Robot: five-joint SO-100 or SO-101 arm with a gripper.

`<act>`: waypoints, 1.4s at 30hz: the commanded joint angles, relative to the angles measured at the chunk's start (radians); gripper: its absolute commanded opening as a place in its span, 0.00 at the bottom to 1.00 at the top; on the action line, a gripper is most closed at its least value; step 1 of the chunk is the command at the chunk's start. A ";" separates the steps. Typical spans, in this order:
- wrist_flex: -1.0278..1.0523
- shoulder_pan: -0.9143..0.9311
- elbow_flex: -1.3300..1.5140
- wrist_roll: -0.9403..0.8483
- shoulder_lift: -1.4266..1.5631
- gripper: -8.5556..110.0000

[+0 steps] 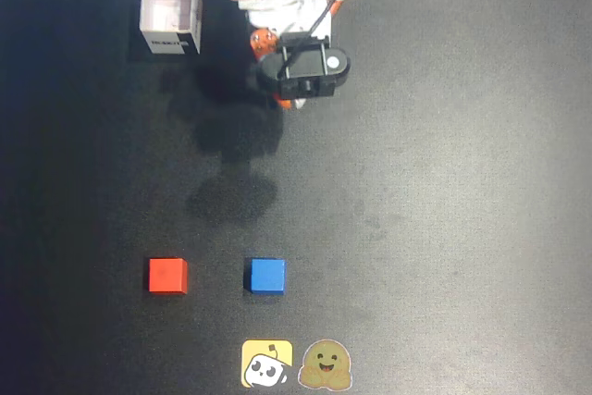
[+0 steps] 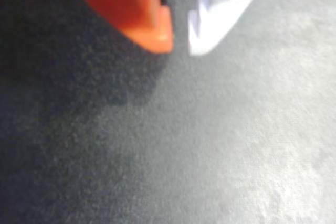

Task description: Put the red cube on top of the blue cube.

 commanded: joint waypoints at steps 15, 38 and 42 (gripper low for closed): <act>0.049 0.058 -0.770 0.123 -0.790 0.17; 0.117 0.322 -1.365 0.149 -1.391 0.17; 0.143 0.331 -1.500 0.138 -1.502 0.17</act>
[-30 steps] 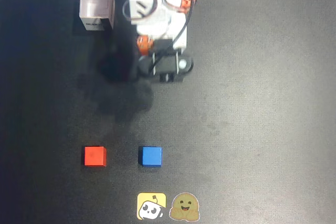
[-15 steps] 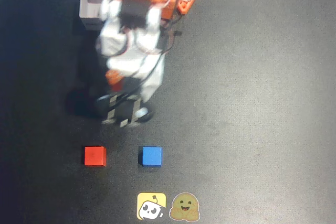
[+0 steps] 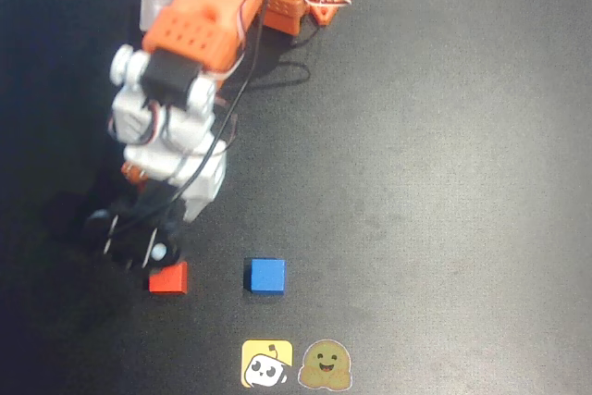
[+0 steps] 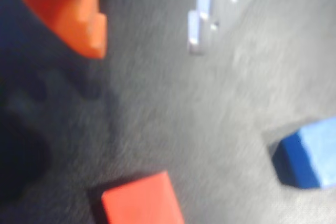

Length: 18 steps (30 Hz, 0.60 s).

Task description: Put the red cube on top of the blue cube.

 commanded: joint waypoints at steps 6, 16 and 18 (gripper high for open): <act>0.041 0.002 -0.222 -0.009 -0.123 0.25; -0.034 -0.026 -0.192 -0.006 -0.172 0.28; -0.060 -0.029 -0.169 -0.011 -0.172 0.28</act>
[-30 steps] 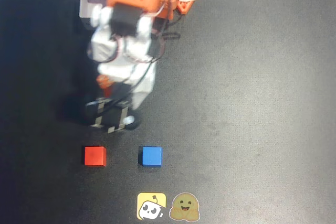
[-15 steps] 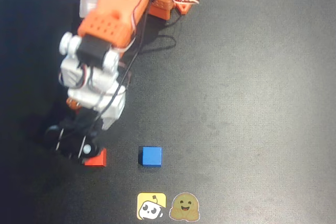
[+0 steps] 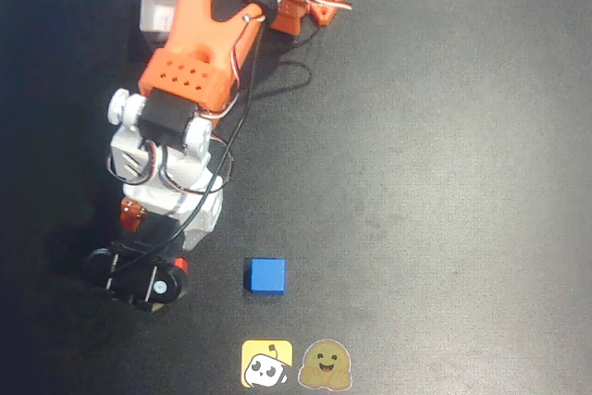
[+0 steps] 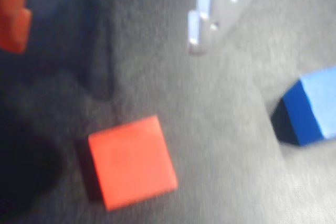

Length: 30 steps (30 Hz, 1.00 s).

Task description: Put the red cube on top of the blue cube.

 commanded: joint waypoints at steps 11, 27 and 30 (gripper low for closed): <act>-0.115 -0.009 0.006 -0.176 -0.038 0.28; -0.133 0.000 -0.021 -0.218 -0.112 0.28; -0.150 0.000 -0.023 -0.224 -0.130 0.28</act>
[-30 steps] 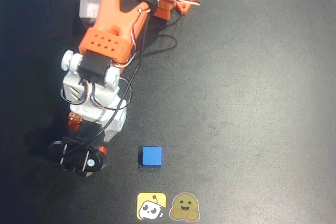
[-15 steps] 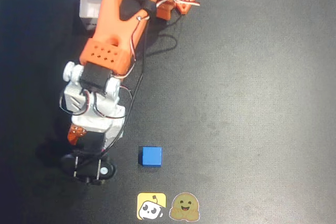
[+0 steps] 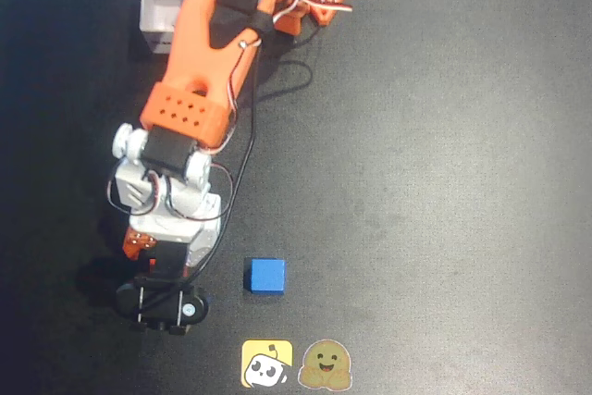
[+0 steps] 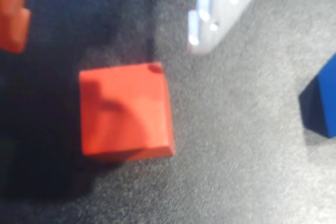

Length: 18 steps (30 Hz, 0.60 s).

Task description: Put the red cube on top of the blue cube.

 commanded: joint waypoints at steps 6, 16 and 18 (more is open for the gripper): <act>-0.055 0.006 -0.040 -0.020 -0.032 0.28; -0.115 0.015 -0.040 -0.052 -0.086 0.27; -0.124 0.017 -0.040 -0.052 -0.097 0.27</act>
